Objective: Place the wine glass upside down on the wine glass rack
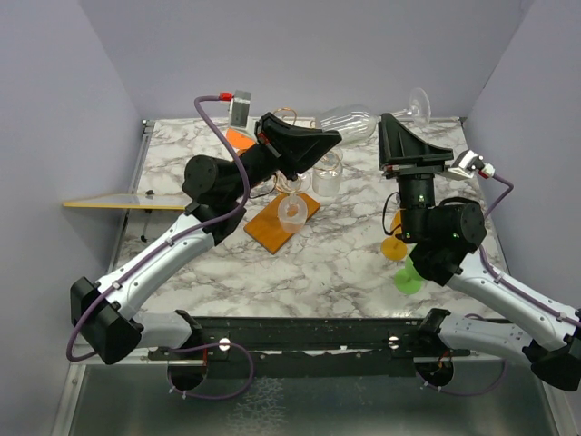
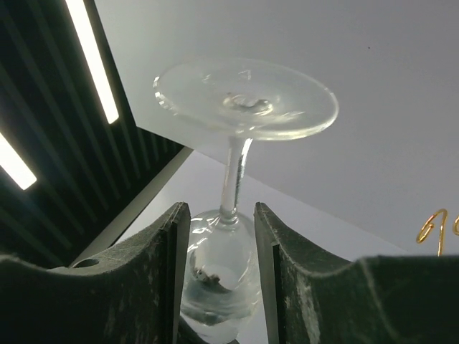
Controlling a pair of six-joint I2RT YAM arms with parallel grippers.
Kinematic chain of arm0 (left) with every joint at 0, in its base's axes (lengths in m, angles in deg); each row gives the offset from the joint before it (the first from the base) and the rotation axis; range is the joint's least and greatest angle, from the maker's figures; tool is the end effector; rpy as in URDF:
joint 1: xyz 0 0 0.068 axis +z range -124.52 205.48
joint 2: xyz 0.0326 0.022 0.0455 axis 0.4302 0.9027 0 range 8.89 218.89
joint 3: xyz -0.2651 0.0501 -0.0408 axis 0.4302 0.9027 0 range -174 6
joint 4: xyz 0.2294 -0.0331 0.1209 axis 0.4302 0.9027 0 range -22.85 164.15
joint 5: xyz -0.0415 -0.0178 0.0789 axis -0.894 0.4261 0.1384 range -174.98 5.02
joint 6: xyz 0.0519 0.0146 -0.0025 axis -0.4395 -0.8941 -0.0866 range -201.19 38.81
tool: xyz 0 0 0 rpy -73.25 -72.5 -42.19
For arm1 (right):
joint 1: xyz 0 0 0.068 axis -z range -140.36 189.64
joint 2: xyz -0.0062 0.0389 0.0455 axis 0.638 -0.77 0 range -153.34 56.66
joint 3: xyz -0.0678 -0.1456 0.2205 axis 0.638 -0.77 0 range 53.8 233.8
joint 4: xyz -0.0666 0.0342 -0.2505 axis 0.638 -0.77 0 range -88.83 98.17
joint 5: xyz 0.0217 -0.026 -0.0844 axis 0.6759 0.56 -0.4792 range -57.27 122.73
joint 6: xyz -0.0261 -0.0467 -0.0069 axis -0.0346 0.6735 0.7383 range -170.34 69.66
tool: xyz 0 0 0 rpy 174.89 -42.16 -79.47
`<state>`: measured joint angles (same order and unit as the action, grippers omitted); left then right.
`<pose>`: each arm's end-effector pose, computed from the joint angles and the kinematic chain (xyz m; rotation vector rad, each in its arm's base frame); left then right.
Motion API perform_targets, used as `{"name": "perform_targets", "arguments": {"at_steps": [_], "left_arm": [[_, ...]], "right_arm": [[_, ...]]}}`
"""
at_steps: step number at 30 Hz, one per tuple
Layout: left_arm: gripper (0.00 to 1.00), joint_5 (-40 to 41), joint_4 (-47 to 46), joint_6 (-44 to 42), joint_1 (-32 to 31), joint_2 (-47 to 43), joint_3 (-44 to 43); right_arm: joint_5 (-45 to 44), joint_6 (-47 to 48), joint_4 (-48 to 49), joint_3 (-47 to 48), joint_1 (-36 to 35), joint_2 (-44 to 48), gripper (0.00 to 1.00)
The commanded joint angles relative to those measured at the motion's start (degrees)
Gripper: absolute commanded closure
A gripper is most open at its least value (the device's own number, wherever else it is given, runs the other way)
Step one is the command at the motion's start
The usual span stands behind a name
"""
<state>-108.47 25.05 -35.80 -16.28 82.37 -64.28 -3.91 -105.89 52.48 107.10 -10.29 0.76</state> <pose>0.1963 -0.1944 0.4798 0.3979 1.0002 -1.5723 0.1425 0.1363 0.4491 0.7005 0.8572 1.4025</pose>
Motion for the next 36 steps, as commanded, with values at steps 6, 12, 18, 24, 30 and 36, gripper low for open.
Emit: {"name": "perform_targets", "arguments": {"at_steps": [6, 12, 18, 24, 30, 36], "left_arm": [[1.0, -5.5, -7.1, 3.46, -0.3, -4.81, 1.98], [1.0, -6.48, -7.37, 3.92, -0.25, -4.77, 2.51], [1.0, -6.61, -7.37, 4.29, -0.3, -4.14, 2.69], [1.0, -6.14, -7.38, 4.71, -0.26, -4.08, 3.44], [0.88, -5.24, -6.47, 4.4, -0.27, -4.46, 4.88], [0.39, -1.5, 5.84, -4.27, -0.23, -9.97, 6.15]], "right_arm": [[0.06, -5.18, 0.04, -0.81, -0.21, -0.34, 0.62], [2.9, -5.38, -0.65, -0.47, -0.23, -0.5, 0.67], [5.53, -6.72, -1.73, -0.01, -0.22, -1.22, 0.7], [7.33, -4.38, -0.86, 0.17, -0.25, -1.17, 0.87], [9.97, 2.4, -0.27, 0.92, -0.17, -0.51, 0.99], [14.37, 14.05, -7.31, 2.23, -0.25, 4.55, 0.99]]}}
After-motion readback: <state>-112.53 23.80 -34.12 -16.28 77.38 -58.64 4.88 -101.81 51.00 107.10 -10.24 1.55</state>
